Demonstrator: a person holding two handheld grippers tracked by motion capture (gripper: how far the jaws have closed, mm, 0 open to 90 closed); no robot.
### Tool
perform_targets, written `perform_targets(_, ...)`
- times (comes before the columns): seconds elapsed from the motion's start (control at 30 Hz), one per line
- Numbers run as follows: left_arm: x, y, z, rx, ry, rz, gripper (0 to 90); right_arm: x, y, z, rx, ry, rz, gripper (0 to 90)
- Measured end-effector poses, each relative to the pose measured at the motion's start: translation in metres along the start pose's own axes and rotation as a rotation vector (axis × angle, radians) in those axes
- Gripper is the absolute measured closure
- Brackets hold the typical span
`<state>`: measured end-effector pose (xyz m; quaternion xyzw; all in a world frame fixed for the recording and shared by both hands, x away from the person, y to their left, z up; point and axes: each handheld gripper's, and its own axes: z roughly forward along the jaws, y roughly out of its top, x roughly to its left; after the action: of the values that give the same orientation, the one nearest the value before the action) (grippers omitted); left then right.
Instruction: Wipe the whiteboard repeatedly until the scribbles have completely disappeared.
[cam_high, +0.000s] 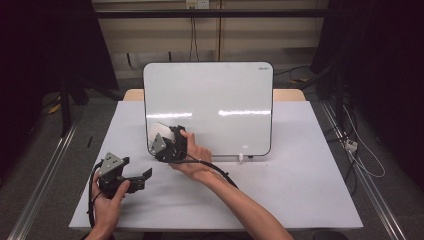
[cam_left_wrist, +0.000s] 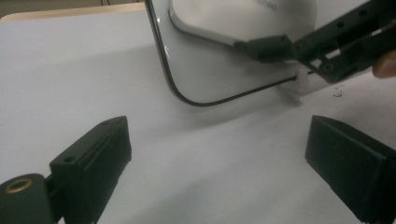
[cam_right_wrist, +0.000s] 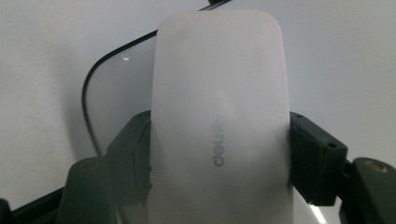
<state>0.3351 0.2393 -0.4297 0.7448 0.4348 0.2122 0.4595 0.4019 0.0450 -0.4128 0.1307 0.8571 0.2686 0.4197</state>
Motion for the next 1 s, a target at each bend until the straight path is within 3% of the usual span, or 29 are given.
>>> perform_targets(0.33,0.001,0.0,0.0,0.002,0.0,-0.003,7.0,0.009,-0.005,-0.003,0.003,0.045,-0.092,31.7)
perform_targets(0.57,0.003,-0.001,-0.002,-0.002,0.004,-0.004,7.0,0.008,-0.008,-0.006,0.012,0.058,-0.106,31.7)
perform_targets(0.7,0.003,-0.001,-0.003,-0.009,0.004,-0.007,7.0,0.006,-0.01,-0.007,0.015,0.049,-0.084,31.7)
perform_targets(0.9,0.003,-0.001,-0.002,-0.003,0.005,-0.005,7.0,-0.011,-0.018,-0.013,0.034,0.009,-0.005,31.7)
perform_targets(1.0,0.001,-0.001,-0.002,-0.005,0.002,-0.002,7.0,-0.021,-0.02,-0.015,0.042,-0.013,0.063,31.7)
